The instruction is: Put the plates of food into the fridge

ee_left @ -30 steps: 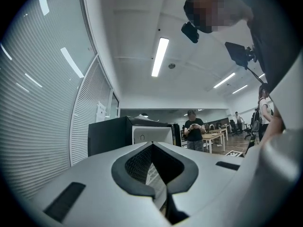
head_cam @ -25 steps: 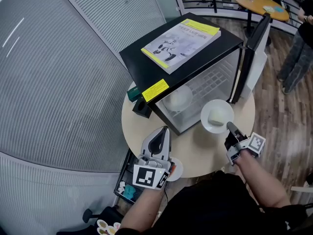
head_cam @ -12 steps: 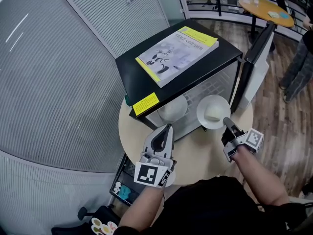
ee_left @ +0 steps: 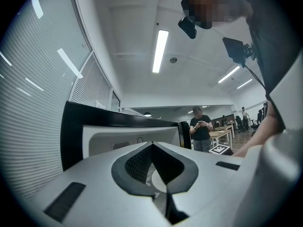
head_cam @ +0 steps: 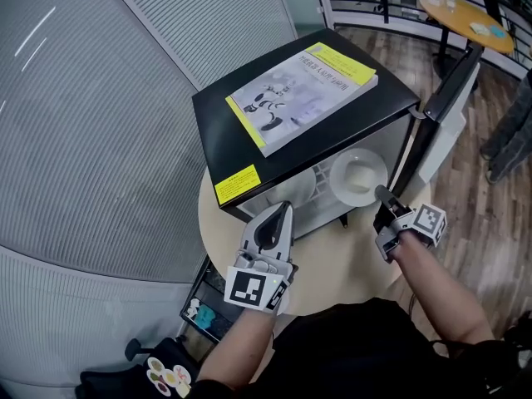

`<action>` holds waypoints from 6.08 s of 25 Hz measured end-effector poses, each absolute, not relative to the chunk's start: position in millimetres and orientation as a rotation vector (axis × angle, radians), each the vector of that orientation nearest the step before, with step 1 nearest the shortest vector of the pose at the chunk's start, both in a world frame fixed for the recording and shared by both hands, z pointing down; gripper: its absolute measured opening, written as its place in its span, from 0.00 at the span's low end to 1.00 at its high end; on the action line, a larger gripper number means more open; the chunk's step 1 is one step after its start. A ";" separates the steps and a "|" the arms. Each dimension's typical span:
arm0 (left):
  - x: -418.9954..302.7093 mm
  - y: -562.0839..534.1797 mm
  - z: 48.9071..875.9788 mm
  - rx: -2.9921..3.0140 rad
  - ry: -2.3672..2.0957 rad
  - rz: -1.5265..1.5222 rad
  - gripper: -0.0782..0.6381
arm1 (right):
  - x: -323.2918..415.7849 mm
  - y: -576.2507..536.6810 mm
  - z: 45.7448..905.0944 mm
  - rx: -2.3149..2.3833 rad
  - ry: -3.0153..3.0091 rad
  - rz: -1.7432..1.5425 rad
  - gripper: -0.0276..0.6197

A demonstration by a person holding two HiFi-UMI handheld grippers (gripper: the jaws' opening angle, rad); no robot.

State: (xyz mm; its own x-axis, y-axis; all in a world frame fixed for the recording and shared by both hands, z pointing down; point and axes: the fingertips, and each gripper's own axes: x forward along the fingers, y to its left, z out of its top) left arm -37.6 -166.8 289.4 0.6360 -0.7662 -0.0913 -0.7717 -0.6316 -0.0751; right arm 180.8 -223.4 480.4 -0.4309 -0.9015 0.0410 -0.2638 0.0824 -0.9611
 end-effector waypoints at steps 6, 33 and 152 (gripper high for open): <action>-37.2 -181.7 290.3 -2.723 1.347 0.075 0.11 | 177.7 -246.5 489.1 -1.195 1.801 -1.436 0.07; -43.3 -206.2 316.9 -2.724 1.508 0.080 0.11 | 153.6 -316.3 472.2 -1.459 2.080 -1.356 0.08; -395.3 39.1 403.3 -2.604 1.719 -0.266 0.11 | -238.0 64.2 759.2 -1.106 1.594 -2.049 0.17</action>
